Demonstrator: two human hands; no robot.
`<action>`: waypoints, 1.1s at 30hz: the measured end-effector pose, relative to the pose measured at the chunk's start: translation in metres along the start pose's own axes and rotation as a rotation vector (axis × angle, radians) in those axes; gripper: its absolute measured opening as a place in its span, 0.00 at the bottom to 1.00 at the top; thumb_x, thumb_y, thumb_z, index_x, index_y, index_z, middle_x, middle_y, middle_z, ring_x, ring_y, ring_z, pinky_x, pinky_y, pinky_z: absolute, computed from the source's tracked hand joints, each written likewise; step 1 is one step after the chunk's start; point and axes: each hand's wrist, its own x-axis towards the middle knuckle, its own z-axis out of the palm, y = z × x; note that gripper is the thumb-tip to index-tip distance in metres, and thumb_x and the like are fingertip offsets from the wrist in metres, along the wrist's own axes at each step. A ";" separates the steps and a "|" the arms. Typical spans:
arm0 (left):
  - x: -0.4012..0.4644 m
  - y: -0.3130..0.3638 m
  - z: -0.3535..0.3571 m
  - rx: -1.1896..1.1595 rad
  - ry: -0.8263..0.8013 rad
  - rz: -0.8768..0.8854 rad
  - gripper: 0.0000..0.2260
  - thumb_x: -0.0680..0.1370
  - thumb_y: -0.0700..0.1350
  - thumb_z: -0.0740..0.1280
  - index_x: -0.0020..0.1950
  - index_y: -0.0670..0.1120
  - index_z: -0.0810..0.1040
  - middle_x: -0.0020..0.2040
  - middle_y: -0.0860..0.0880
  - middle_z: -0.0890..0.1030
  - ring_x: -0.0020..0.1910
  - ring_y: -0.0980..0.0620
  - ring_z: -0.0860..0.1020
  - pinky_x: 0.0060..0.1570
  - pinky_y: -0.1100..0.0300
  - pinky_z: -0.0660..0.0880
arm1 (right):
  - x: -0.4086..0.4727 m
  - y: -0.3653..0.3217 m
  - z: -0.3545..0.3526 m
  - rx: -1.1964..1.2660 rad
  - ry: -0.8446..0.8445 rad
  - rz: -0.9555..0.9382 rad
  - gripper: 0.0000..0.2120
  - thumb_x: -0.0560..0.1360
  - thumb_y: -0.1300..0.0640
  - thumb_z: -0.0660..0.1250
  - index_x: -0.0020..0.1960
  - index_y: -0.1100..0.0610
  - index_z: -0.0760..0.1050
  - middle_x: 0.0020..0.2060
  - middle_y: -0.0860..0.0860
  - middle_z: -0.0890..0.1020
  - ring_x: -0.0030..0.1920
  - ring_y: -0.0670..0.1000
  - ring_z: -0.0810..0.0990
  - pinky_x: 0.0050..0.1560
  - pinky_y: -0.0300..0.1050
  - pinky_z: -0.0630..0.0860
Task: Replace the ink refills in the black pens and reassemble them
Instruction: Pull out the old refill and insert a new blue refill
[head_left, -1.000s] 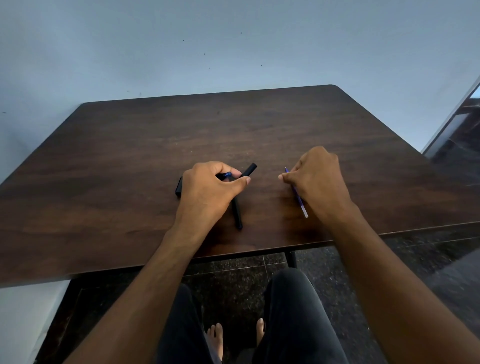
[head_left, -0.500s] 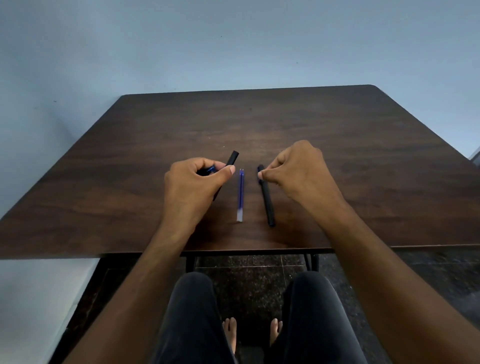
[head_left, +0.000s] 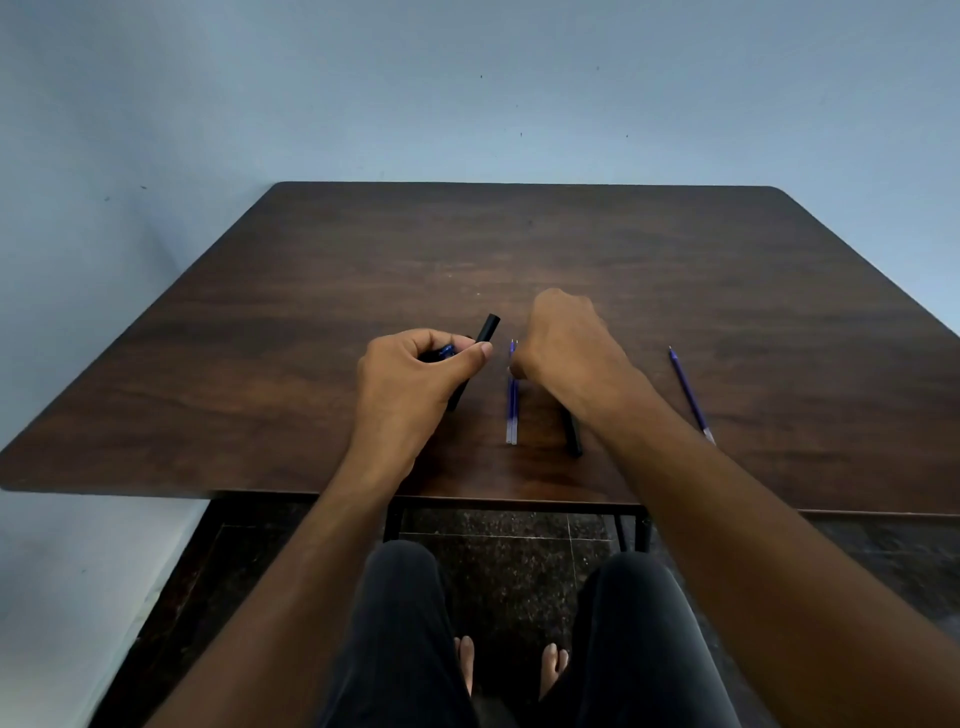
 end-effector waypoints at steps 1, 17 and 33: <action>0.000 0.000 0.000 -0.003 -0.001 0.002 0.07 0.70 0.53 0.78 0.42 0.52 0.86 0.38 0.54 0.86 0.42 0.54 0.85 0.46 0.47 0.83 | 0.000 0.000 0.000 -0.001 -0.002 0.009 0.13 0.74 0.56 0.75 0.48 0.59 0.72 0.43 0.56 0.71 0.44 0.56 0.74 0.41 0.48 0.72; 0.002 -0.004 -0.003 0.002 -0.012 0.013 0.08 0.69 0.53 0.78 0.44 0.51 0.86 0.39 0.54 0.86 0.43 0.56 0.84 0.49 0.49 0.83 | 0.002 -0.003 0.000 -0.036 -0.013 0.021 0.13 0.76 0.58 0.72 0.58 0.60 0.77 0.40 0.55 0.72 0.45 0.55 0.74 0.42 0.48 0.72; 0.002 -0.009 -0.005 -0.061 -0.025 -0.015 0.08 0.69 0.51 0.78 0.43 0.49 0.86 0.39 0.51 0.87 0.43 0.50 0.86 0.49 0.45 0.83 | 0.015 -0.012 0.021 0.033 -0.001 0.015 0.16 0.72 0.50 0.76 0.36 0.57 0.73 0.47 0.55 0.85 0.50 0.55 0.84 0.40 0.47 0.77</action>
